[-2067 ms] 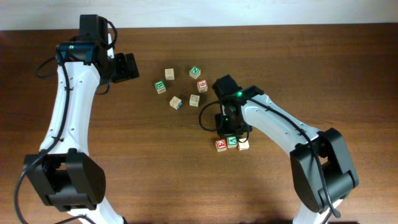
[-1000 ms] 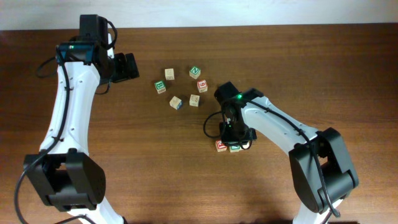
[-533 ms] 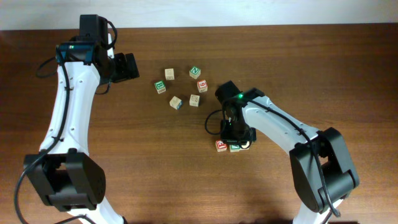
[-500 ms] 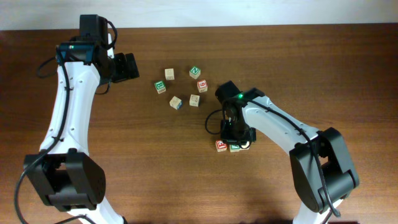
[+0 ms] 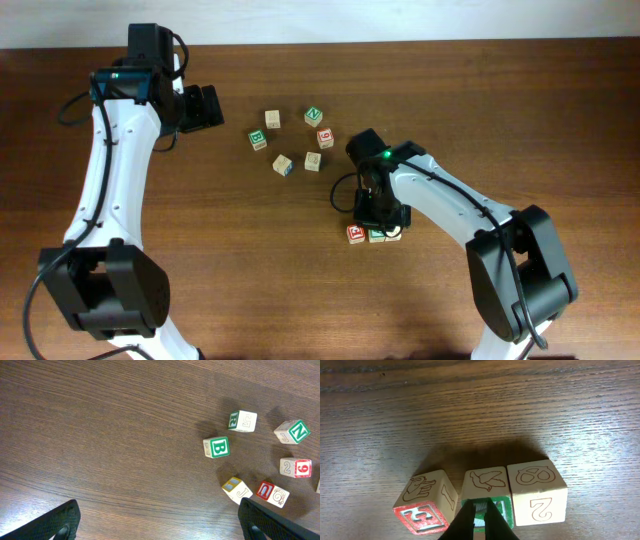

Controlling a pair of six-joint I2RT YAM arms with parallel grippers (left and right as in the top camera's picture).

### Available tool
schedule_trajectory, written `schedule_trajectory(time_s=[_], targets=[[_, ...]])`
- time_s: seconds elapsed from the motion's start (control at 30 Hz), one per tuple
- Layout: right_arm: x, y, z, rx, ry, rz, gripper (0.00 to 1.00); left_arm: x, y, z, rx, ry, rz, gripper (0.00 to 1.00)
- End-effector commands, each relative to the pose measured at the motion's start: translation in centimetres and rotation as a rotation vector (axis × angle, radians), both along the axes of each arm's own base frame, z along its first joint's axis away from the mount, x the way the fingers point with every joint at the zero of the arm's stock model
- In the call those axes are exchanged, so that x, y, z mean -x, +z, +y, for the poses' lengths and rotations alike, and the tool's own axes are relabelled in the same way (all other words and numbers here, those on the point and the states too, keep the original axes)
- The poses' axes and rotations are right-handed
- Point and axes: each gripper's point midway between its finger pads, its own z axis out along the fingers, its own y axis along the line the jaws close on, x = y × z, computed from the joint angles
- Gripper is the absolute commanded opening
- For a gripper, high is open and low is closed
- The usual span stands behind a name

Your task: Rotate 3 blocks

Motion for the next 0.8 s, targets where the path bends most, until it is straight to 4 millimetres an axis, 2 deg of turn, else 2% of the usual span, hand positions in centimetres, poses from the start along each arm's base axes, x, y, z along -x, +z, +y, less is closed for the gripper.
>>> schedule_trajectory(time_s=[0.0,0.07,0.2,0.27,0.33,0.43,0.53,0.67,0.77], targets=[[-0.1,-0.4,-0.8,0.03,0.013,0.005,0.14,-0.3,0.1,0.1,-0.001,0.008,-0.005,0.99],[-0.4,0.6,-0.6,0.03,0.031,0.006,0.2,-0.3,0.1,0.1,-0.001,0.008,-0.005,0.99],[-1.4,2.7,0.0,0.013,0.086,-0.013,0.26,-0.3,0.1,0.1,-0.001,0.008,-0.005,0.99],[-2.3,4.6,2.4,-0.088,0.223,-0.049,0.29,-0.3,0.1,0.1,-0.001,0.008,-0.005,0.99],[-2.2,4.9,4.2,-0.136,0.275,-0.068,0.32,-0.3,0.1,0.1,-0.001,0.008,-0.005,0.99],[-1.5,4.5,7.4,-0.166,0.343,-0.109,0.33,-0.3,0.1,0.1,-0.001,0.008,-0.005,0.99],[-1.7,3.1,7.4,-0.079,0.238,-0.154,0.28,-0.3,0.1,0.1,-0.001,0.008,-0.005,0.99],[-1.1,1.3,8.7,-0.084,0.271,-0.127,0.27,-0.3,0.1,0.1,-0.001,0.008,-0.005,0.99],[-0.6,-0.1,9.1,-0.062,0.288,-0.105,0.22,-0.3,0.1,0.1,-0.001,0.008,-0.005,0.99]])
